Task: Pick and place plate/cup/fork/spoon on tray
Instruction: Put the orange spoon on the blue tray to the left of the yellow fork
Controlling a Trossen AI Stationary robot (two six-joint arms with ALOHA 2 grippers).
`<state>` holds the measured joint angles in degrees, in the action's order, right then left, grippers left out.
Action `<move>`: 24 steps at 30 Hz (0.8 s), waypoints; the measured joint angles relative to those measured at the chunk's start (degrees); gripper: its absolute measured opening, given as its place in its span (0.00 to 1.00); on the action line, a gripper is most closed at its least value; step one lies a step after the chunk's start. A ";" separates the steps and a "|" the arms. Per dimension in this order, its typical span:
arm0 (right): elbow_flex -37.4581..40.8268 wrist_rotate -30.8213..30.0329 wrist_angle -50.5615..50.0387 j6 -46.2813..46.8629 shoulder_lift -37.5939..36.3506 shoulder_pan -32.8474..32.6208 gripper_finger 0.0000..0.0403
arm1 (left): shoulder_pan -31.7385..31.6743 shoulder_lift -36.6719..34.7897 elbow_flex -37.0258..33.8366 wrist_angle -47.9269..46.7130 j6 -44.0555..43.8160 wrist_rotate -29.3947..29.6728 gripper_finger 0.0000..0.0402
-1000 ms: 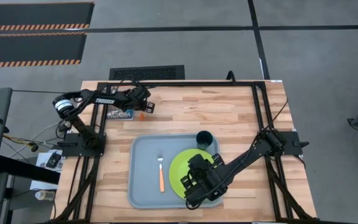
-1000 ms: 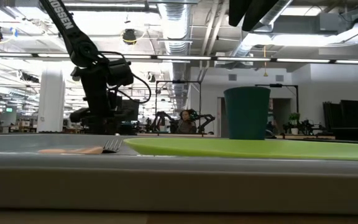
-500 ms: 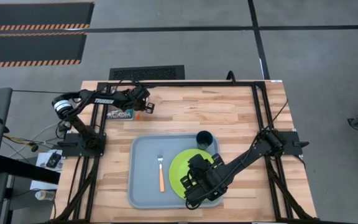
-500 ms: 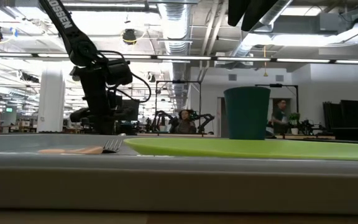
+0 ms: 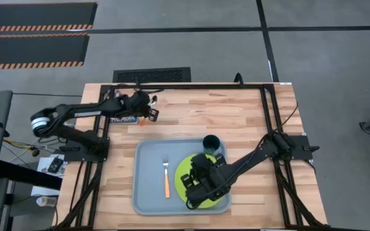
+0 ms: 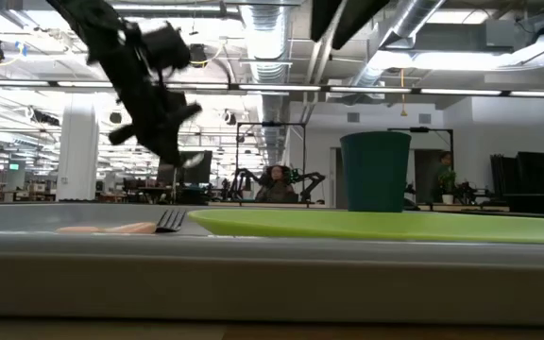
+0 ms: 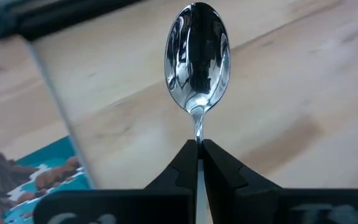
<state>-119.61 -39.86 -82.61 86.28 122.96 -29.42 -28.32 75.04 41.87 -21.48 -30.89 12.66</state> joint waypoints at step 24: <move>-0.16 0.18 45.02 -53.94 -11.23 14.42 0.31 | 40.05 -26.65 0.17 -0.68 -8.32 17.89 0.00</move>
<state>-119.77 -39.69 -37.60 32.34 111.73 -15.00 11.73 48.38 42.04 -22.15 -39.21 30.55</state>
